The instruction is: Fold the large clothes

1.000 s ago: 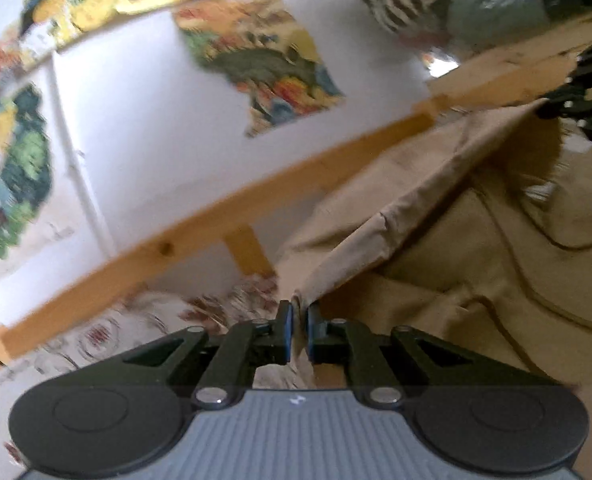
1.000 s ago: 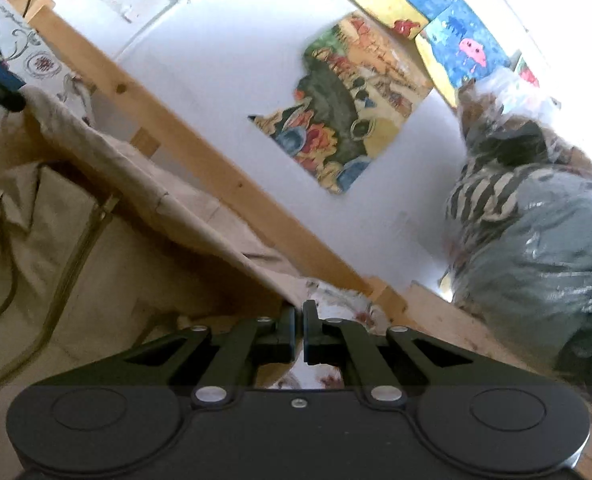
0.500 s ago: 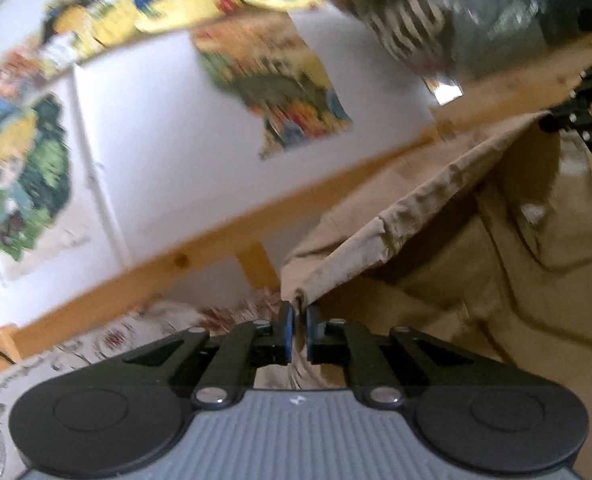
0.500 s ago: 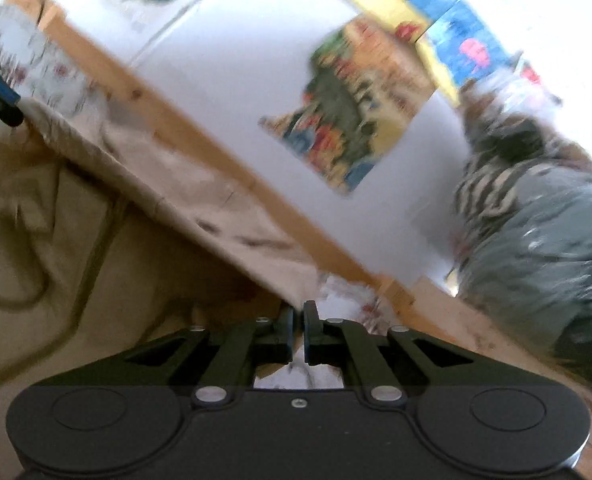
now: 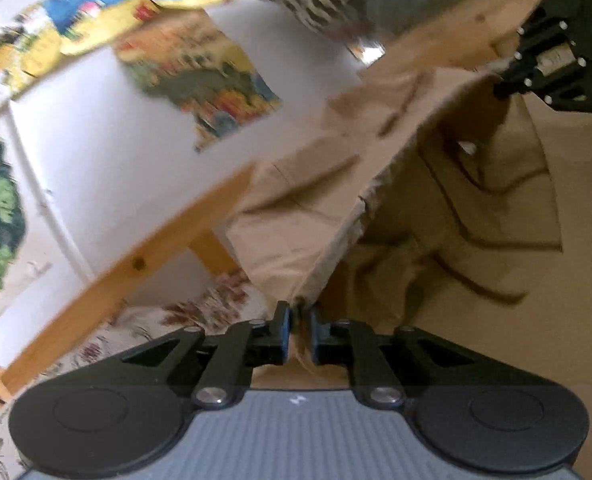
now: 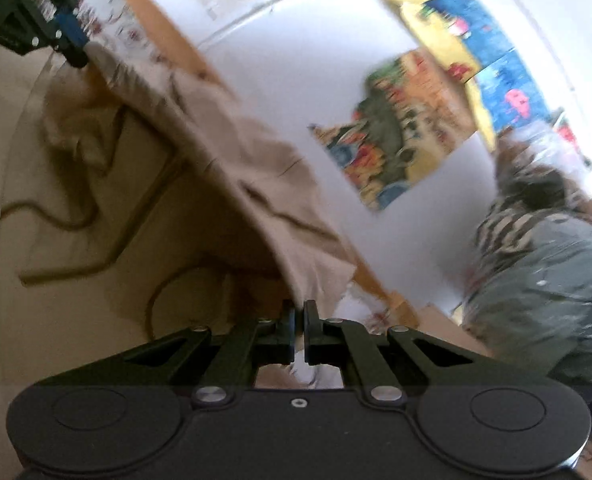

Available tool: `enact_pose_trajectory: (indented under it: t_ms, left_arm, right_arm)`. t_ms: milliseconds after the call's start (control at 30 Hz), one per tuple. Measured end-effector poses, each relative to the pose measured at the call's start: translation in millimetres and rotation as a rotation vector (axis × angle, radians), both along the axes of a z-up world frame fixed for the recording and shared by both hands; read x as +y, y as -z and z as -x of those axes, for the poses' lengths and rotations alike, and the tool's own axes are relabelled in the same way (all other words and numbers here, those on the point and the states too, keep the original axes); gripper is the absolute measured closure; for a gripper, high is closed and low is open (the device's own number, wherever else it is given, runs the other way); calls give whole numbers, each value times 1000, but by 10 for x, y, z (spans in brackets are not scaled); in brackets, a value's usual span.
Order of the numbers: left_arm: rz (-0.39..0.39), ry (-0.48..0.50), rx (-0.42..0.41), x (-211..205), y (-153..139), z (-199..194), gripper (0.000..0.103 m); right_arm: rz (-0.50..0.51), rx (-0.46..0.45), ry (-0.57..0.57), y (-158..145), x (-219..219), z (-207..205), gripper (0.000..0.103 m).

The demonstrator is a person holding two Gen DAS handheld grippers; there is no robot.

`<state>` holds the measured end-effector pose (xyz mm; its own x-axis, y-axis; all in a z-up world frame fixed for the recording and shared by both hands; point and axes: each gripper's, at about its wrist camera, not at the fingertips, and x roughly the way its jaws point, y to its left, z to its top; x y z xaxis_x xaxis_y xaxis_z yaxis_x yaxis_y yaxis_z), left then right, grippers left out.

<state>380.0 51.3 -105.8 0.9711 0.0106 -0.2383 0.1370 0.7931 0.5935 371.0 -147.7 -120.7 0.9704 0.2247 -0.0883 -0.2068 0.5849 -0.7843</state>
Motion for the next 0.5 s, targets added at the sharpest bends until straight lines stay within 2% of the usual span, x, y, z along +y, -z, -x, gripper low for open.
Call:
enact_pose_trajectory:
  t_ms: [67,133,167,267,333,400,500]
  left_arm:
    - [16,18,55,5,-6,-19,77]
    - [74,30,104,53,-77,-20,67]
    - [129,29,138,103,-133,-20,56]
    - [325,15,236,321,-305,-37,34]
    - [441,-1,292,464,-401,-3,31]
    - [531,-20,310,591,-524,21,30]
    - [630,-69,233,751,-776,-45,27]
  right_arm:
    - [19,22,-2,27,31,-39,98]
    - [24,36,-11,33,44,-52,96]
    - [20,40,-12,27,44,-48,96]
    - [-4,49,-11,-9,30,-50,95]
    - [-9,55,-10,-5,23,-40,95]
    - [-3,54,-14,23,17,-34,95]
    - [-12,57,-15,49,14,-21,96]
